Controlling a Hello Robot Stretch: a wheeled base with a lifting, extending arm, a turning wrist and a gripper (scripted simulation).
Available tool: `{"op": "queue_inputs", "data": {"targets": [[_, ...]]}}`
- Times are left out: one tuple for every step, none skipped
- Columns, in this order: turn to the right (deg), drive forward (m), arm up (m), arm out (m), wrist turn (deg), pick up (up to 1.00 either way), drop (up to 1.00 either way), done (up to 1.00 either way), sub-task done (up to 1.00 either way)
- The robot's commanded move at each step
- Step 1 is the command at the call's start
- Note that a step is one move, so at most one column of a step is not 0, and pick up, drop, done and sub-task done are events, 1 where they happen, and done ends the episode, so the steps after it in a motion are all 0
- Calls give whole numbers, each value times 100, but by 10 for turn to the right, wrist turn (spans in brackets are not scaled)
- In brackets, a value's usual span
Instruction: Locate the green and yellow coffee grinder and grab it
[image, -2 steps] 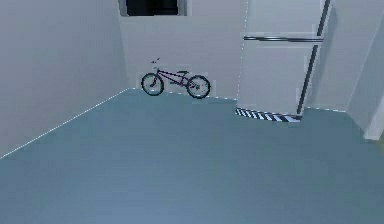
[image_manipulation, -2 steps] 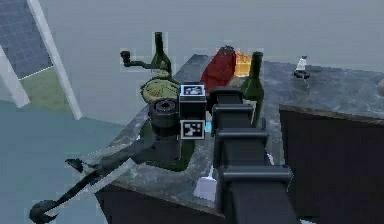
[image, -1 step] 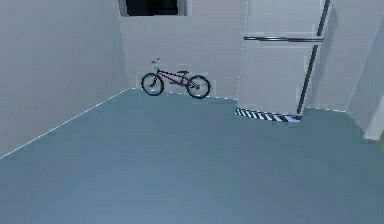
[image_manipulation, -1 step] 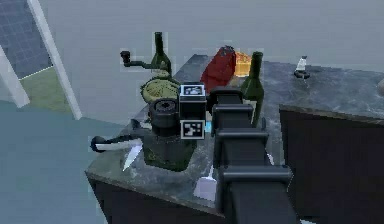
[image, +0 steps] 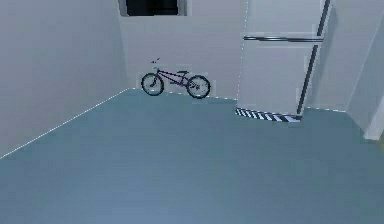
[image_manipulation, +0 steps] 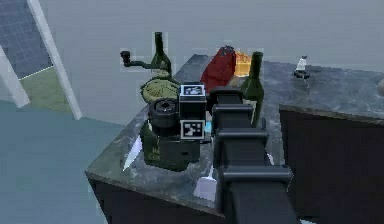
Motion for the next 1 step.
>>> {"op": "queue_inputs", "data": {"targets": [[0,0,0,0,0,100,0,0,0]]}}
